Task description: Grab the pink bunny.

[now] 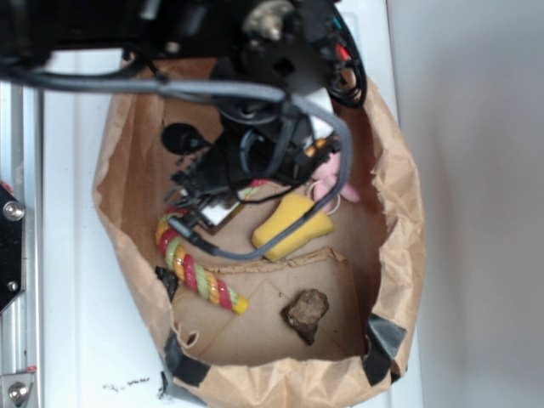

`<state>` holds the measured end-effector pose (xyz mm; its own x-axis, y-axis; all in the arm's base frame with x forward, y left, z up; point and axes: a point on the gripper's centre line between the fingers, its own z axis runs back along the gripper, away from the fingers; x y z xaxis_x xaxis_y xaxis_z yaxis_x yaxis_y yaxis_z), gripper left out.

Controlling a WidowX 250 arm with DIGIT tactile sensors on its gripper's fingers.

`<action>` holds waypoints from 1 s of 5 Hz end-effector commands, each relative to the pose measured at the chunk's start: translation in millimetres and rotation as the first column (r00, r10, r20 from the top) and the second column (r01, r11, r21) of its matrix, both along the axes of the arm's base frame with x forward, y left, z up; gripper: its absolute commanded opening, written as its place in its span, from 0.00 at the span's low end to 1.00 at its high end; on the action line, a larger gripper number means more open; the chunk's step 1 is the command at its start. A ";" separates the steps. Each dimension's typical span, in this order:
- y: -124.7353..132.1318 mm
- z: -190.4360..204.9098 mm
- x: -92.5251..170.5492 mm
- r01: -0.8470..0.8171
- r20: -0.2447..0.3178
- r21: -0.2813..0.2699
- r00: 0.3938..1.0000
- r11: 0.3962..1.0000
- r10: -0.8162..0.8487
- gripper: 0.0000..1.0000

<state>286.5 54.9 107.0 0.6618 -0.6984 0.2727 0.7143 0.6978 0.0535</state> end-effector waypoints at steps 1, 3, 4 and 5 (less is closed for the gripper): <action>7.9 -4.4 26.0 -0.017 0.072 -0.001 0.997 1.000 0.018 1.00; 15.3 6.5 39.1 -0.023 0.131 0.015 0.991 1.000 0.021 1.00; 23.6 5.4 47.0 -0.043 0.150 0.080 0.988 0.996 0.030 1.00; 30.6 5.7 46.5 -0.089 0.160 0.109 0.985 0.990 0.070 1.00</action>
<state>323.5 76.3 90.2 0.6829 -0.6748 0.2798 0.6576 0.7347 0.1666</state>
